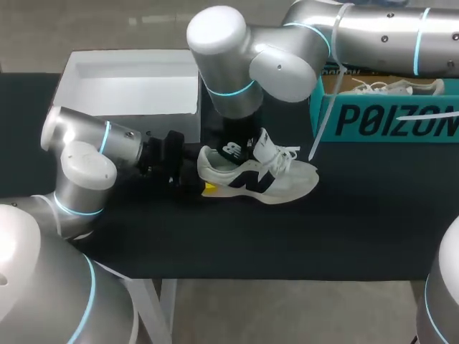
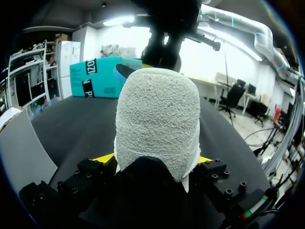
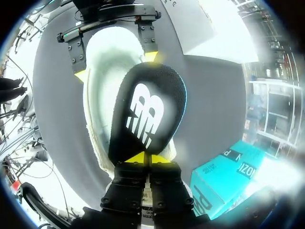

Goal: Take the shoe out of the shoebox, open the shoe tongue, remove and reinsert the insole, then place the shoe into the shoebox

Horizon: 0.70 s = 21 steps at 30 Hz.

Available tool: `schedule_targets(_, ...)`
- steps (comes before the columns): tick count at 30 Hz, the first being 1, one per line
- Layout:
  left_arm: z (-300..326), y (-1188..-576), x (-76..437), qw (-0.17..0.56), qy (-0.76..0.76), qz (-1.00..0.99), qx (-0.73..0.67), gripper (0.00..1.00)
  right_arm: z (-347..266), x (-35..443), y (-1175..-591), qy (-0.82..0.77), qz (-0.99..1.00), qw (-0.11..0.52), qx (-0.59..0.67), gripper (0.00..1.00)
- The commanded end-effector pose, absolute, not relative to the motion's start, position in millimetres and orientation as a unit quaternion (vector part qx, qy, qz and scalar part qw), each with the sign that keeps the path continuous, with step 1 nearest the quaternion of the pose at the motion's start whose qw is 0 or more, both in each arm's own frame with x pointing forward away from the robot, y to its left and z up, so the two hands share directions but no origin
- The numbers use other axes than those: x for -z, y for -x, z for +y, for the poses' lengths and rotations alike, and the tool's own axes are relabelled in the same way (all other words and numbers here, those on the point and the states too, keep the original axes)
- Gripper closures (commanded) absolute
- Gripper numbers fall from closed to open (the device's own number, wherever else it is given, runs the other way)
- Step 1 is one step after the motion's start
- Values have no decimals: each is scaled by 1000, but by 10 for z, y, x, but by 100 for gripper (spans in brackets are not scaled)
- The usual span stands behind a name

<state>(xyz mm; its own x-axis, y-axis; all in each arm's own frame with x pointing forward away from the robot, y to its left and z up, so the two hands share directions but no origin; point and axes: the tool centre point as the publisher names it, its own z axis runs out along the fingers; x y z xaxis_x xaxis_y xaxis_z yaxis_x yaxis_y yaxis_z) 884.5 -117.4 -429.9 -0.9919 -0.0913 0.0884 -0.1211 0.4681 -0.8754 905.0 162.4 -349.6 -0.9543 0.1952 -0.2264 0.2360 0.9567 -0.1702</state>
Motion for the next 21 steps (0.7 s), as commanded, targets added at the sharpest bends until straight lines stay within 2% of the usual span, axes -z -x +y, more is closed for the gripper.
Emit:
schedule_targets(1, -1171, -8861, 4311, 16, -61, -857, -512, 100, 1586, 3444, -9129, -104, 984, 113, 93, 100)
schedule_targets(21, -1171, -8861, 4311, 16, -61, -857, -512, 100, 1741, 3202, -9313, -86, 978, 188, 37, 100)
